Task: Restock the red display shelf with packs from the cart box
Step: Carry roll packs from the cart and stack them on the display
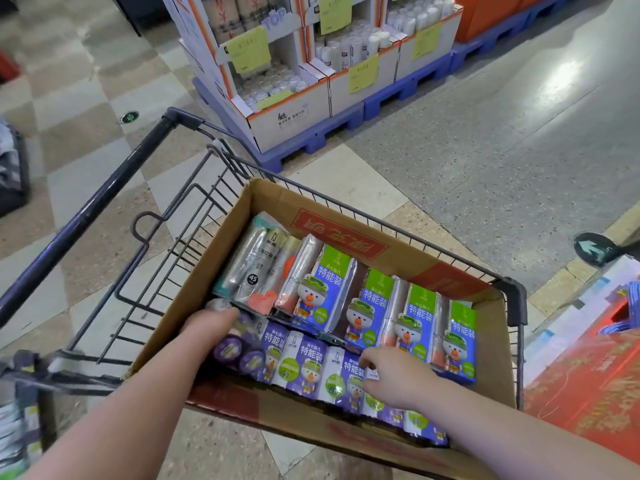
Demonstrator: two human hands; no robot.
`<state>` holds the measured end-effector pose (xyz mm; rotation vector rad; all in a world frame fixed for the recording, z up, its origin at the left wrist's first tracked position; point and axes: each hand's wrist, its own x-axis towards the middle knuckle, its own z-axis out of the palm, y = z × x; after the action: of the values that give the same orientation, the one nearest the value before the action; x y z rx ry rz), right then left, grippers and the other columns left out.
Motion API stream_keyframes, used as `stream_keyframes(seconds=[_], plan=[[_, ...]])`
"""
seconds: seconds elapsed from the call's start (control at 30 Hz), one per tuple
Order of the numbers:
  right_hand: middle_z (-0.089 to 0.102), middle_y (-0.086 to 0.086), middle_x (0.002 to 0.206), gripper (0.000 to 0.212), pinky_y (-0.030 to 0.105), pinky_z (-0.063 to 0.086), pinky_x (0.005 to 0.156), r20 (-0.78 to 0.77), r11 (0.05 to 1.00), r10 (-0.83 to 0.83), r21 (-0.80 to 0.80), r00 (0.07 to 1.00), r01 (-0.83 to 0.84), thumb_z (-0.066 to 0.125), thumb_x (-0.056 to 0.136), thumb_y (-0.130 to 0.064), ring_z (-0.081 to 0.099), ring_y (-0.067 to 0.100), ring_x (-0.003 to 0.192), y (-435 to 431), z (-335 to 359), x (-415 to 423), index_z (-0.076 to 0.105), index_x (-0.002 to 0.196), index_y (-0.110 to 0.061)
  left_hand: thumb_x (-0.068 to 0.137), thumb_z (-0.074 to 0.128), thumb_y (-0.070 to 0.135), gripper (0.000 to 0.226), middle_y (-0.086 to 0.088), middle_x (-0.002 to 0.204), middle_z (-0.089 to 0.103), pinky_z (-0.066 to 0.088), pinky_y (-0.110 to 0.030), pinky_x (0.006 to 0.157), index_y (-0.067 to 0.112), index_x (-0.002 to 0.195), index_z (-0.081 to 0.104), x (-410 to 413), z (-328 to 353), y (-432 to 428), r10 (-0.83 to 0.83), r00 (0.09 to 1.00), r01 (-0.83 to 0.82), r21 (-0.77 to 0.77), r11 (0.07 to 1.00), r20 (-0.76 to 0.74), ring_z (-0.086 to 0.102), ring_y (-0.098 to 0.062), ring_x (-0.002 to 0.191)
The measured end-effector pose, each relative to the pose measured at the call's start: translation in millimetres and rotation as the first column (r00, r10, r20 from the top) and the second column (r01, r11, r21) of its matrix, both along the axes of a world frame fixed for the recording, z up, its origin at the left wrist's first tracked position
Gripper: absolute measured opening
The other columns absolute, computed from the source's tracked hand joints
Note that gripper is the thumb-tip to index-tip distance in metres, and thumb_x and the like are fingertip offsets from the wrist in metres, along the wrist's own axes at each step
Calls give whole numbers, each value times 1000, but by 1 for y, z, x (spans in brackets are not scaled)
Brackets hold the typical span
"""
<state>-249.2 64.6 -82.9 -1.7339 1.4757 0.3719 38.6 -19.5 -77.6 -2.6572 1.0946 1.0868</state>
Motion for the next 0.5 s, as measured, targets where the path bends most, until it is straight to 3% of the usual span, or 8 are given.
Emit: stream_keyframes(seconds=[0.03,0.1,0.17,0.2,0.27,0.37,0.43,0.5], plan=[[53,1,133,41,36,46,95,16,1000,-11,11,1000,11,50,92,-38,52,23,119,-1,0,2,50,130,-22,89,57,41,49,-19,111,65,48,-33,80,1,117,61,-3,3,1,74,992,-74,6,997,-97,62,-32,99],[56,1,130,40,33,46,94,62,998,-53,30,997,52,52,91,-38,55,22,117,-4,1,7,52,128,-21,87,57,45,37,-10,81,67,43,-23,59,10,100,62,-13,16,7,177,958,-157,103,982,-225,59,-25,70],[60,2,124,37,29,45,87,147,988,-146,75,978,136,52,93,-39,58,21,108,-7,1,14,56,123,-17,86,58,45,29,-1,53,59,36,-13,47,17,81,56,-26,23,17,168,940,-102,224,969,-296,52,-16,49],[60,3,122,39,28,45,83,206,969,-235,124,950,212,52,94,-41,58,20,103,-8,2,17,56,123,-15,85,59,44,27,1,49,59,37,-12,45,18,78,57,-34,25,21,146,927,-59,253,966,-345,53,-14,45],[55,3,123,52,27,46,75,295,840,-518,352,803,412,50,93,-50,57,18,98,-8,5,23,48,130,-14,87,60,38,22,1,59,68,48,-19,52,16,85,62,-48,19,29,140,864,-6,268,963,-483,61,-13,50],[61,3,116,53,33,52,72,269,487,-849,733,455,474,57,89,-52,62,21,88,-3,2,25,47,129,-19,92,56,27,18,-3,79,75,56,-31,68,13,97,66,-70,9,38,163,720,69,303,950,-674,69,-16,66],[68,2,91,34,33,52,70,263,390,-915,774,305,500,64,89,-37,64,16,70,1,-6,23,53,117,-20,95,53,28,18,-1,79,73,56,-27,58,15,98,65,-83,4,40,104,686,176,304,936,-720,67,-13,63],[65,0,81,38,31,51,64,264,352,-936,717,233,601,70,86,-25,61,14,62,5,-14,15,47,116,-21,96,51,39,27,-1,85,67,50,-25,55,17,107,61,-90,-2,36,14,720,247,275,929,-694,61,-14,65]])
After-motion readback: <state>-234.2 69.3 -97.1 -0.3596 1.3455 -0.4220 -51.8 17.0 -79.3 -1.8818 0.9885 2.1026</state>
